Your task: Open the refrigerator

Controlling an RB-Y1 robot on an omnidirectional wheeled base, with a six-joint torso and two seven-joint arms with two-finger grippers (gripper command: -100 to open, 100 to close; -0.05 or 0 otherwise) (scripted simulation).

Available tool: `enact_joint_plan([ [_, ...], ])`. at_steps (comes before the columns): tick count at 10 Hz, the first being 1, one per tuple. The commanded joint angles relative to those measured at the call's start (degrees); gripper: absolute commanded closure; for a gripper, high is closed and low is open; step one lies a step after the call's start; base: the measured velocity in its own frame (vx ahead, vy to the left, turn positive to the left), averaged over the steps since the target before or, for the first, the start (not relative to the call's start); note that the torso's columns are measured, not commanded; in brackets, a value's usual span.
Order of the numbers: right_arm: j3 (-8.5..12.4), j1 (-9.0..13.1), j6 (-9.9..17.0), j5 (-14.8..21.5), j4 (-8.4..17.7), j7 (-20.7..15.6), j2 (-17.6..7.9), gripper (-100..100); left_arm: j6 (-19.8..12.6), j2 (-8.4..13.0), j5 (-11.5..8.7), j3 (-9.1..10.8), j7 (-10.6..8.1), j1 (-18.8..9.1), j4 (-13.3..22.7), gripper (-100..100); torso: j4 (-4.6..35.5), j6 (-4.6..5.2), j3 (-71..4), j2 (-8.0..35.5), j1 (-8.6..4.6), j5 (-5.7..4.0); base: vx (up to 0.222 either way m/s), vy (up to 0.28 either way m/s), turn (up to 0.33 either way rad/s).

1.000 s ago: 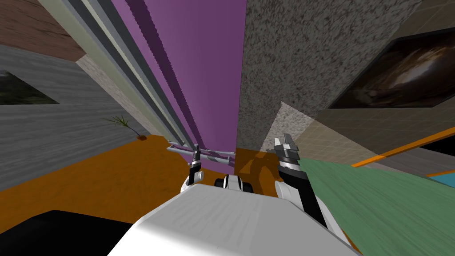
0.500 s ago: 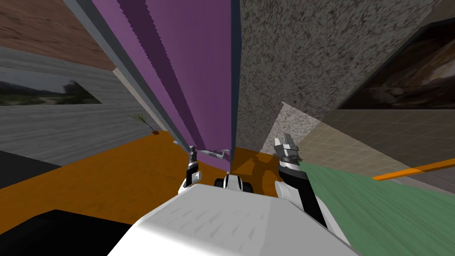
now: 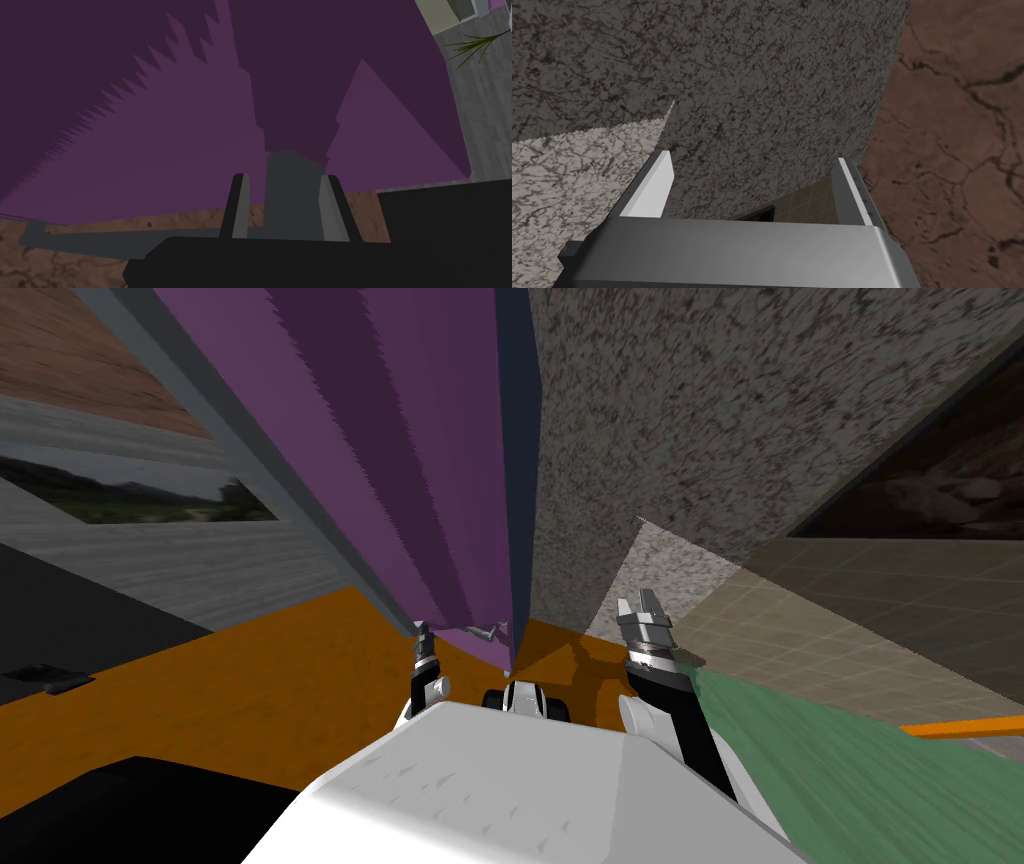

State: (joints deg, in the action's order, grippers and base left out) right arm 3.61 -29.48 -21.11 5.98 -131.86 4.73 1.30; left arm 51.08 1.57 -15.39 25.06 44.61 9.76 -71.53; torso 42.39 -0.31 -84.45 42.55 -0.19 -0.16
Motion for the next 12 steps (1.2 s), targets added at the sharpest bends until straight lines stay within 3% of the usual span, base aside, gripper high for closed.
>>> enact_joint_plan([
  [1, 0.0, 0.0, 0.0, 0.0, 0.0, 0.0, 0.0, 0, 0.6, -1.2, -3.0, 3.23, 3.3, 1.2, -2.1, 100, 0.1, 0.29, 0.0, 0.0, -0.09, -0.07, -0.02, -0.286, 0.2],
  [4, 0.0, 0.0, 0.0, 0.0, 0.0, 0.0, 0.0, 0, 1.1, -2.3, -5.3, 5.67, 5.7, 2.3, -3.7, 100, 0.2, 0.11, 0.0, 0.1, 0.19, -0.16, -0.026, -0.241, 0.13],
  [5, 0.0, 0.0, 0.0, 0.0, 0.0, 0.0, 0.0, 0, 0.9, -2.1, -4.8, 4.85, 4.92, 1.9, -2.1, 100, 0.2, 0.01, 0.0, 0.2, 0.26, -0.21, -0.019, -0.095, 0.033],
  [6, 0.0, 0.0, 0.0, 0.0, 0.0, 0.0, 0.0, 0, 1.3, -2.6, -6.7, 6.47, 6.58, 2.6, -2.6, 100, 0.2, 0.25, 0.0, 0.0, 0.46, -0.13, 0.047, -0.169, 0.119],
  [8, 0.0, 0.0, 0.0, 0.0, 0.0, 0.0, 0.0, 0, 1.9, -2.9, -8.6, 8.03, 8.05, 3.1, -3.1, 100, -0.1, -0.15, -0.1, -0.1, -0.08, -0.06, 0.075, -0.261, 0.177],
  [12, 0.0, 0.0, 0.0, 0.0, 0.0, 0.0, 0.0, 0, 2.9, -3.4, -12.2, 11.15, 11.01, 4.1, -4.3, 100, 0.1, 0.18, -0.1, 0.0, 0.0, -0.19, 0.043, -0.233, 0.125],
])
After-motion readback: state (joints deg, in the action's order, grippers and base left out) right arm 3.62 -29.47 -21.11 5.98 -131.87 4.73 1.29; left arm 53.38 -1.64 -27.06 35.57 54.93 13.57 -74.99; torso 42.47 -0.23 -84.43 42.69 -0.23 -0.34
